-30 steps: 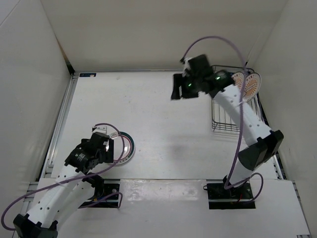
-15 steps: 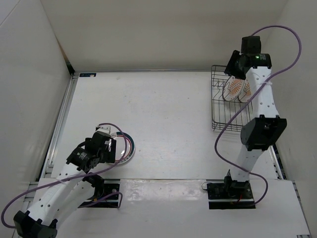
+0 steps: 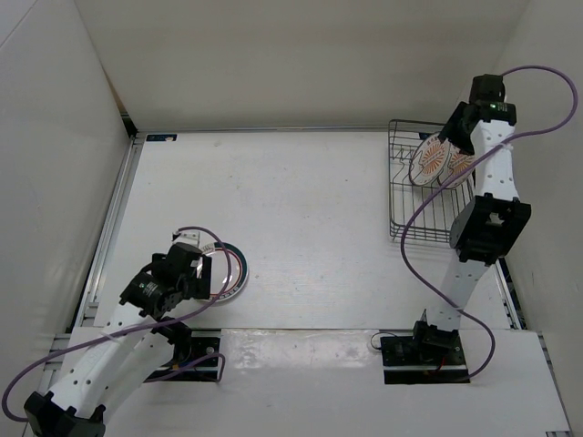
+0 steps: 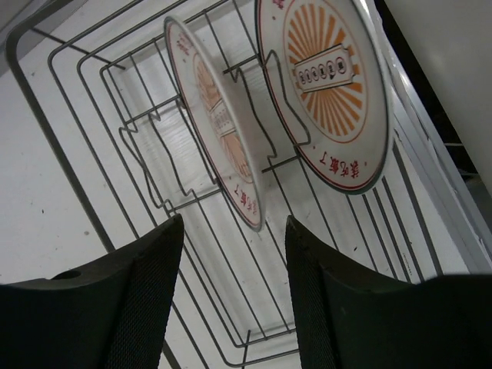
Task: Unload the plates from the dish rack
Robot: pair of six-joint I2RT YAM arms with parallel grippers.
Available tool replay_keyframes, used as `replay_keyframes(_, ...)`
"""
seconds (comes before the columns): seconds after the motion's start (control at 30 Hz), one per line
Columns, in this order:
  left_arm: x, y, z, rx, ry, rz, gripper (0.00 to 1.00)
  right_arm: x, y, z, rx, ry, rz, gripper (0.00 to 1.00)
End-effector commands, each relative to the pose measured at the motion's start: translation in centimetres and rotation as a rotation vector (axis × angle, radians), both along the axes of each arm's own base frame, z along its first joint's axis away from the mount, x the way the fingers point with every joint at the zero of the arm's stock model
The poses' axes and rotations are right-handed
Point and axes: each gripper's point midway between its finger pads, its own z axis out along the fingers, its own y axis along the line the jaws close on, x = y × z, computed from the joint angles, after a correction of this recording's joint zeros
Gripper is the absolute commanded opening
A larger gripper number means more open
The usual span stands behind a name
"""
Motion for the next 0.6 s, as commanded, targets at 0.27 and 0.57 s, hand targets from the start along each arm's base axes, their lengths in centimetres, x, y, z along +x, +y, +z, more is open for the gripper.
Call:
replay_keyframes(0.27,0.1,0.3,0.3,0.013,-0.013,0.011,1.0,4.0,-0.5,-4.1,0.101,-0.019,-0.008,0.47)
replay_keyframes(0.57,0.3,0.2,0.0,0.032,0.018,0.005,1.0,5.4,-0.7,-7.5,0.096,0.001,-0.006,0.31)
